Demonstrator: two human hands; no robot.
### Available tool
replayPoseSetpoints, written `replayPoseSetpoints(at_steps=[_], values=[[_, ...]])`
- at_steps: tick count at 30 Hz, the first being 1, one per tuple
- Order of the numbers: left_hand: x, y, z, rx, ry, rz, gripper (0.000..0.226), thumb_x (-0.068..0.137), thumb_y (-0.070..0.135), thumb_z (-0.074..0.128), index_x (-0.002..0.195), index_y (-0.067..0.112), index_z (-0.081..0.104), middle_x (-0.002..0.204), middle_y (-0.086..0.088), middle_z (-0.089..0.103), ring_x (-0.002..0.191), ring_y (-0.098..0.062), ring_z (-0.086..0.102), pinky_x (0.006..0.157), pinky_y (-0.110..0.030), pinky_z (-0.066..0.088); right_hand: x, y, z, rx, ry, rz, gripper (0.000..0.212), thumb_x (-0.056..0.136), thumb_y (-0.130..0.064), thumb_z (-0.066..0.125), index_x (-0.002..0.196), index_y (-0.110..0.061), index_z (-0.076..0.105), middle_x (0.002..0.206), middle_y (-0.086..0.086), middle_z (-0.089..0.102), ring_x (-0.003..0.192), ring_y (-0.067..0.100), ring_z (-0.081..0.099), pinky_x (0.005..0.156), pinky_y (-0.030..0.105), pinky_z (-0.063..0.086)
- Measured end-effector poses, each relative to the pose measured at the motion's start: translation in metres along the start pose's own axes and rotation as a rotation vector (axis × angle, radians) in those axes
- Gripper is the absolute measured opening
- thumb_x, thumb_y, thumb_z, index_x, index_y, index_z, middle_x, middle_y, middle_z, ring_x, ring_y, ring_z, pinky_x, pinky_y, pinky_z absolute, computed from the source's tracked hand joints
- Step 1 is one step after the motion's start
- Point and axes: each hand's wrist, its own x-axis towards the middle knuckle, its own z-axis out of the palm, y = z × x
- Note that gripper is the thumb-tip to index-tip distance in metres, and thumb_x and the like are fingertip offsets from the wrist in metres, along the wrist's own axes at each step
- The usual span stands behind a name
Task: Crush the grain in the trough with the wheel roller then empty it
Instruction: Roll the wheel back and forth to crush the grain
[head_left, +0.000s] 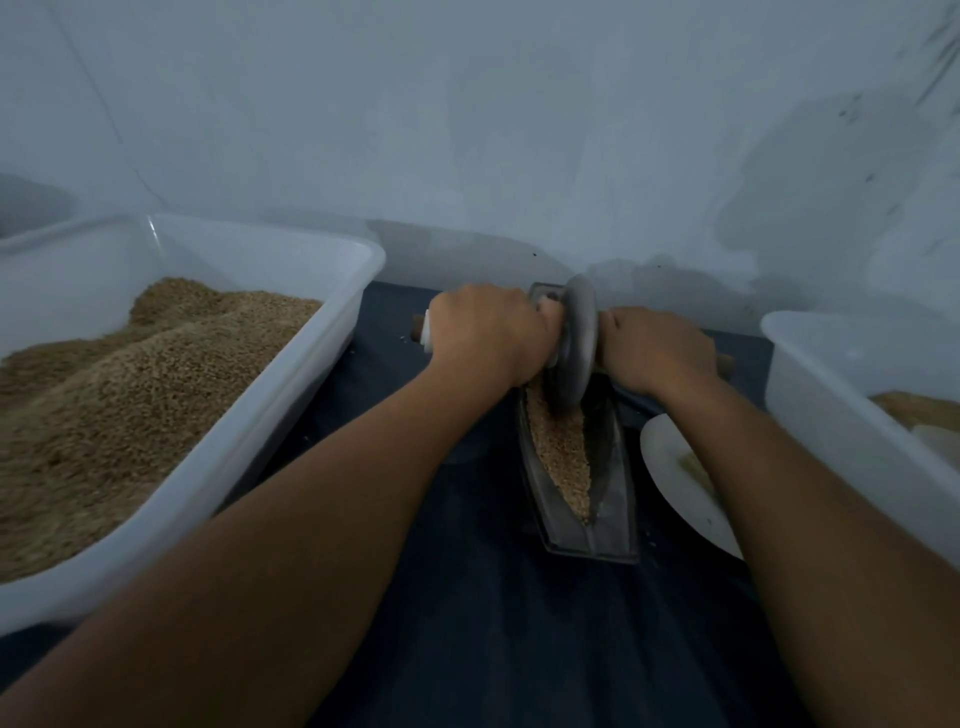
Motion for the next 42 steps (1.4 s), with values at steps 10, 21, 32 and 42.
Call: replayPoseSetpoints(at_steps=[10, 21, 32, 42], values=[[-0.019, -0.002, 0.000, 0.005, 0.048, 0.020, 0.058, 0.095, 0.055, 0.014, 0.059, 0.020, 0.043, 0.059, -0.003, 0.039, 0.058, -0.025, 0.043, 0.064, -0.038, 0.041, -0.025, -0.004, -0.002, -0.063, 0.061, -0.057, 0.042, 0.101, -0.042, 0.015, 0.084, -0.027, 0.050, 0.080, -0.001, 0.052, 0.071, 0.024, 0.047, 0.069, 0.038, 0.034], [-0.049, -0.005, -0.005, 0.023, 0.103, 0.066, 0.064, 0.089, 0.056, 0.000, 0.070, 0.021, 0.051, 0.065, -0.003, 0.047, 0.058, -0.024, 0.041, 0.067, -0.041, 0.033, -0.060, -0.007, -0.003, -0.062, 0.205, -0.070, 0.038, 0.104, -0.045, 0.016, 0.083, -0.025, 0.041, 0.071, -0.005, 0.041, 0.064, 0.023, 0.039, 0.067, 0.039, 0.029], [-0.071, -0.007, -0.012, 0.023, 0.163, 0.120, 0.053, 0.094, 0.054, 0.008, 0.082, 0.023, 0.049, 0.088, -0.008, 0.062, 0.071, -0.026, 0.046, 0.067, -0.042, 0.029, -0.088, -0.004, -0.010, -0.027, 0.261, -0.139, 0.036, 0.104, -0.040, 0.021, 0.084, -0.020, 0.043, 0.066, -0.007, 0.039, 0.060, 0.023, 0.042, 0.067, 0.039, 0.035], [-0.075, 0.002, -0.023, 0.086, 0.126, 0.084, 0.055, 0.095, 0.055, 0.012, 0.084, 0.021, 0.054, 0.078, -0.005, 0.047, 0.072, -0.025, 0.040, 0.072, -0.044, 0.025, -0.095, 0.003, -0.012, 0.023, 0.187, -0.150, 0.036, 0.104, -0.044, 0.019, 0.085, -0.023, 0.041, 0.069, -0.009, 0.041, 0.064, 0.021, 0.043, 0.066, 0.038, 0.029]])
